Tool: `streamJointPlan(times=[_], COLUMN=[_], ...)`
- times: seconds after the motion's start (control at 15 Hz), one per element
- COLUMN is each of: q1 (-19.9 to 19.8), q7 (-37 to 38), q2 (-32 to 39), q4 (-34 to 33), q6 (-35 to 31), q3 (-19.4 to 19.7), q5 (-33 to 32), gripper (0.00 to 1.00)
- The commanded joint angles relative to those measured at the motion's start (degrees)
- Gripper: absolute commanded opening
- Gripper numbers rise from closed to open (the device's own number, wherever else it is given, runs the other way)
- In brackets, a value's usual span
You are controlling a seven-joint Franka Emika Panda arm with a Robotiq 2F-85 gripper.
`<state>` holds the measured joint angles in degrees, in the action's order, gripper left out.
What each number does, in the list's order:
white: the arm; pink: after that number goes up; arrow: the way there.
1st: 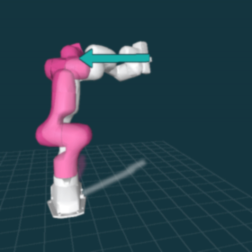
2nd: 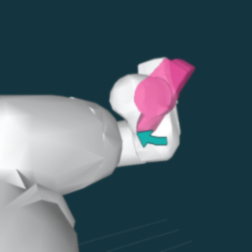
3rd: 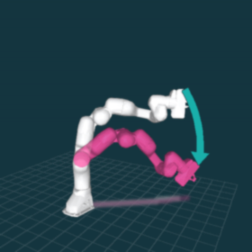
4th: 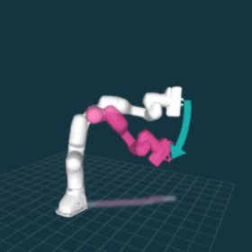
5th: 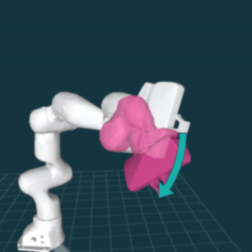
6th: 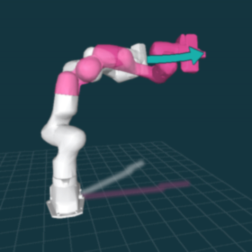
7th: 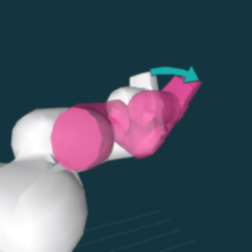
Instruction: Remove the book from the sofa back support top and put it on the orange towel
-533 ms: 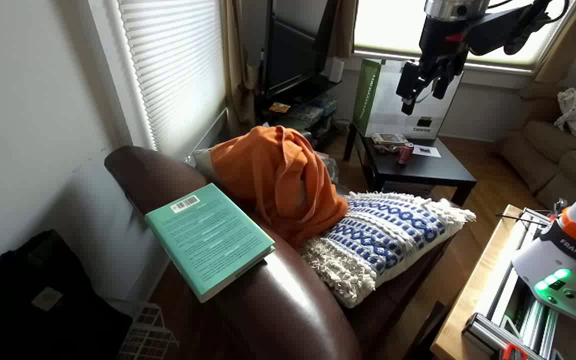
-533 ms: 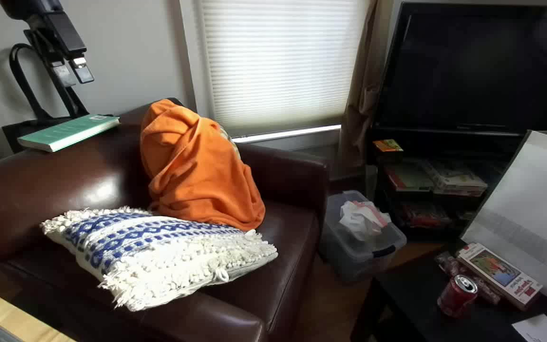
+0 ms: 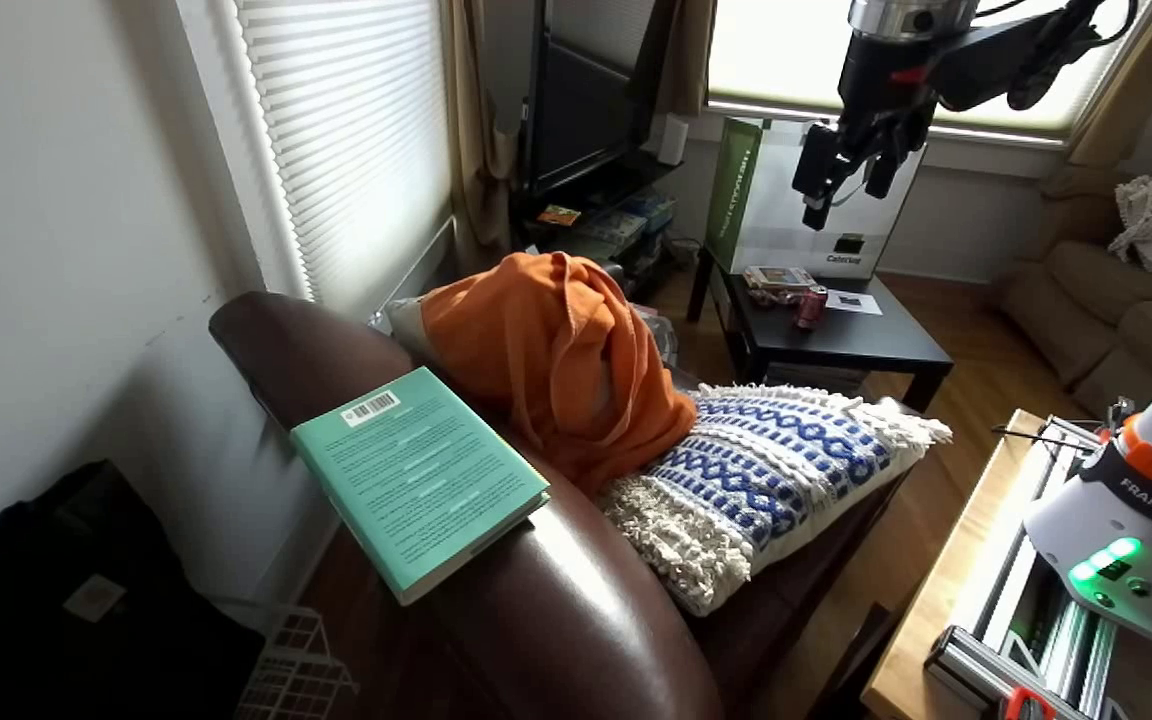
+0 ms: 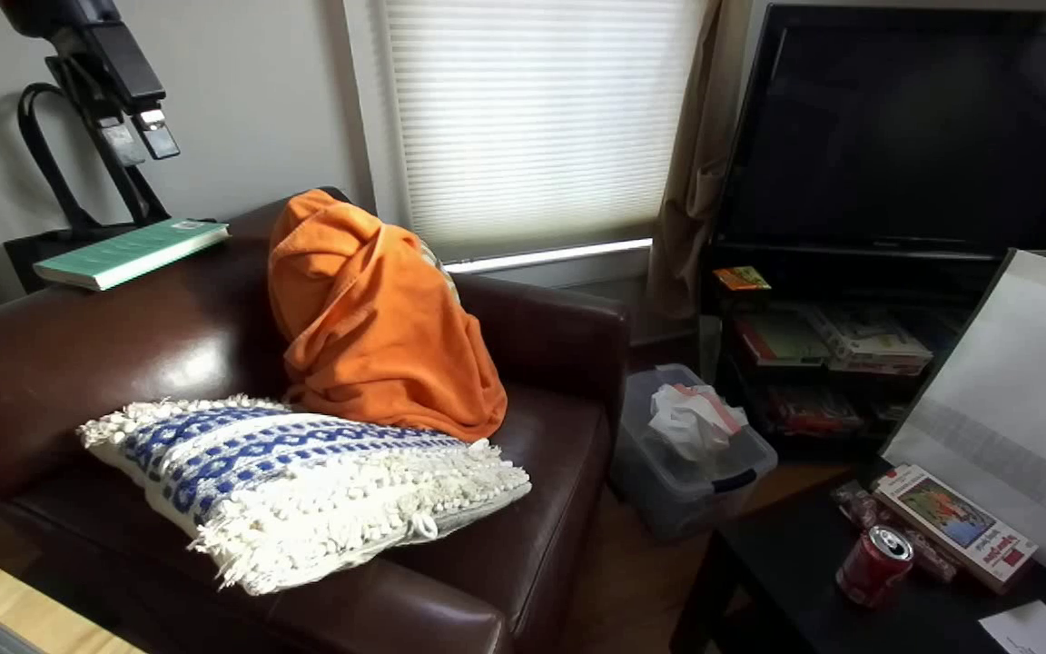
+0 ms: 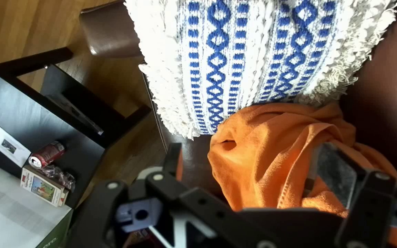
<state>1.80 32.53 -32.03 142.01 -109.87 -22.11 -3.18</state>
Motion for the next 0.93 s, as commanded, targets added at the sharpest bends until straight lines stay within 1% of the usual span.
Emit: streamJointPlan(times=[0.0, 0.2, 0.27, 0.4, 0.67, 0.87], q1=[1.46, 1.46, 2.84, 3.83, 5.76, 8.81], q7=[0.66, 0.66, -3.28, -10.02, -21.96, -30.29], q2=[0.33, 0.33, -0.72, -0.71, 4.63, 11.47], q4=[-0.09, -0.1, 0.67, 1.38, 0.5, -1.2], q6=[0.15, 0.15, -1.84, -7.27, -17.8, -22.56], q3=[1.27, 1.27, 3.05, 5.86, 13.07, 16.2], q5=[-0.77, -0.77, 0.36, 0.15, 5.94, 13.55], gripper=[1.0, 1.0, 1.0, 1.0, 1.0, 1.0])
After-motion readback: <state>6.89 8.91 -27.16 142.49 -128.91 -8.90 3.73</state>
